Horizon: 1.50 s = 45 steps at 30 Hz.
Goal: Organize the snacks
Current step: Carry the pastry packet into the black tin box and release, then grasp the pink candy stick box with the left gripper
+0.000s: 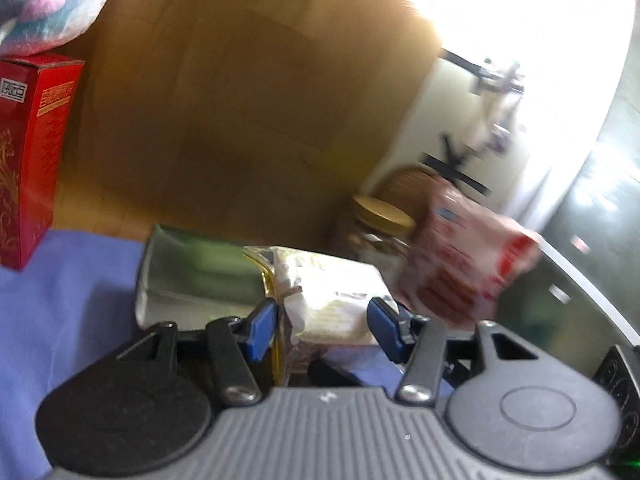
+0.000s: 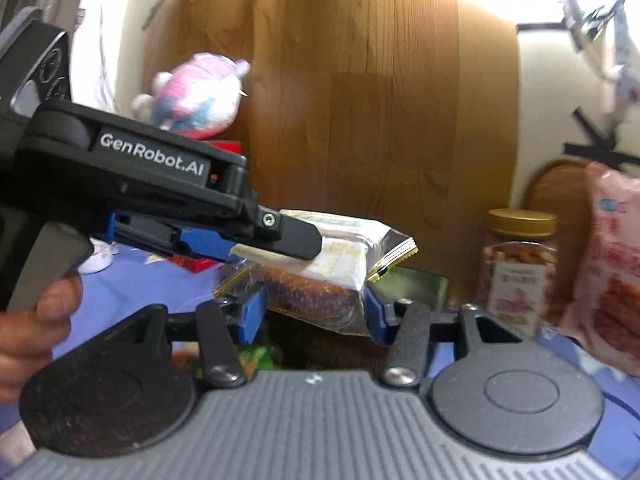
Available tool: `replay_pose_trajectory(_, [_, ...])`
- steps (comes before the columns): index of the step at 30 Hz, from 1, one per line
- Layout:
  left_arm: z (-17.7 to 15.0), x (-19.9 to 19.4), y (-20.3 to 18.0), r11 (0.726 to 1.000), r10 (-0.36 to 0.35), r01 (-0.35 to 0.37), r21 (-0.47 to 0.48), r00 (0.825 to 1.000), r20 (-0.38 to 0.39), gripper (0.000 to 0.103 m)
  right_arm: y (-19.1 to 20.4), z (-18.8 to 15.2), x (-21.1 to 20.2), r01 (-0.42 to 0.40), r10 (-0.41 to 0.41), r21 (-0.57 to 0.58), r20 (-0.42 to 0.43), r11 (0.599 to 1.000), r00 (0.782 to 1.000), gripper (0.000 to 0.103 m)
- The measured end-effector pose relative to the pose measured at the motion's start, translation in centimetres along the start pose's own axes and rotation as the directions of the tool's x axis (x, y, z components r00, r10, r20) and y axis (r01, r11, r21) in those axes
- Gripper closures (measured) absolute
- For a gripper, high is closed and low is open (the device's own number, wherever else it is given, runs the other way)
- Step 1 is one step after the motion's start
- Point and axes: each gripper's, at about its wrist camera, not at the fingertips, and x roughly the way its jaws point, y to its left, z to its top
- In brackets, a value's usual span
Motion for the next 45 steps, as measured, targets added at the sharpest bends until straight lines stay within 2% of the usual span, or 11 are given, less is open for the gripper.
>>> replay_pose_trajectory(3, [0.3, 2.3, 1.5, 0.998, 0.053, -0.054, -0.016, 0.998, -0.038, 0.053, -0.8, -0.2, 1.3, 0.058, -0.057, 0.02, -0.031, 0.998, 0.998, 0.043])
replay_pose_trajectory(6, [-0.6, 0.2, 2.6, 1.0, -0.004, 0.004, -0.025, 1.0, -0.004, 0.053, -3.0, -2.0, -1.3, -0.001, 0.002, 0.128, -0.013, 0.992, 1.0, 0.043])
replay_pose_trajectory(12, [-2.9, -2.8, 4.4, 0.999, -0.025, 0.024, -0.037, 1.0, -0.003, 0.052, -7.4, -5.3, -1.6, 0.066, -0.025, 0.364, -0.116, 0.929, 0.993, 0.042])
replay_pose_trajectory(16, [-4.7, -2.2, 5.4, 0.998, 0.026, -0.031, -0.064, 0.997, -0.07, 0.052, -7.5, -6.7, 1.3, 0.015, 0.106, 0.481, -0.223, 0.877, 0.969, 0.046])
replay_pose_trajectory(20, [-7.2, -1.2, 5.1, 0.997, 0.049, -0.056, -0.046, 0.987, -0.151, 0.054, -5.6, -7.0, -0.2, -0.015, 0.131, 0.474, -0.211, 0.88, 0.969, 0.049])
replay_pose_trajectory(24, [-8.6, -2.2, 3.8, 0.999, -0.025, 0.017, -0.045, 0.981, -0.191, 0.054, -3.2, -7.9, -3.7, -0.047, 0.15, 0.417, -0.217, 0.908, 0.965, 0.056])
replay_pose_trajectory(29, [-8.6, -4.9, 3.2, 0.999, -0.023, 0.017, -0.051, 0.991, -0.132, 0.053, -2.1, -8.0, -8.8, 0.062, -0.011, 0.32, -0.157, 0.945, 0.988, 0.055])
replay_pose_trajectory(33, [-9.0, -8.2, 3.8, 0.996, -0.027, 0.018, -0.091, 0.995, -0.095, 0.052, -1.1, -9.3, -12.4, -0.005, 0.055, 0.394, -0.116, 0.919, 0.992, 0.055])
replay_pose_trajectory(38, [-11.7, -10.6, 3.3, 0.99, -0.091, 0.076, -0.115, 0.988, -0.126, 0.052, 0.5, -9.1, -10.7, 0.001, 0.07, 0.388, -0.168, 0.922, 0.983, 0.054])
replay_pose_trajectory(42, [-14.9, -12.8, 1.6, 0.971, -0.217, 0.198, -0.132, 0.964, -0.152, 0.054, -0.1, -8.3, -7.4, 0.023, 0.062, 0.402, -0.197, 0.915, 0.979, 0.053])
replay_pose_trajectory(45, [-17.3, -12.9, 0.6, 0.968, -0.234, 0.207, -0.14, 0.948, -0.217, 0.057, -0.6, -8.7, -6.3, 0.033, 0.074, 0.42, -0.234, 0.907, 0.969, 0.056])
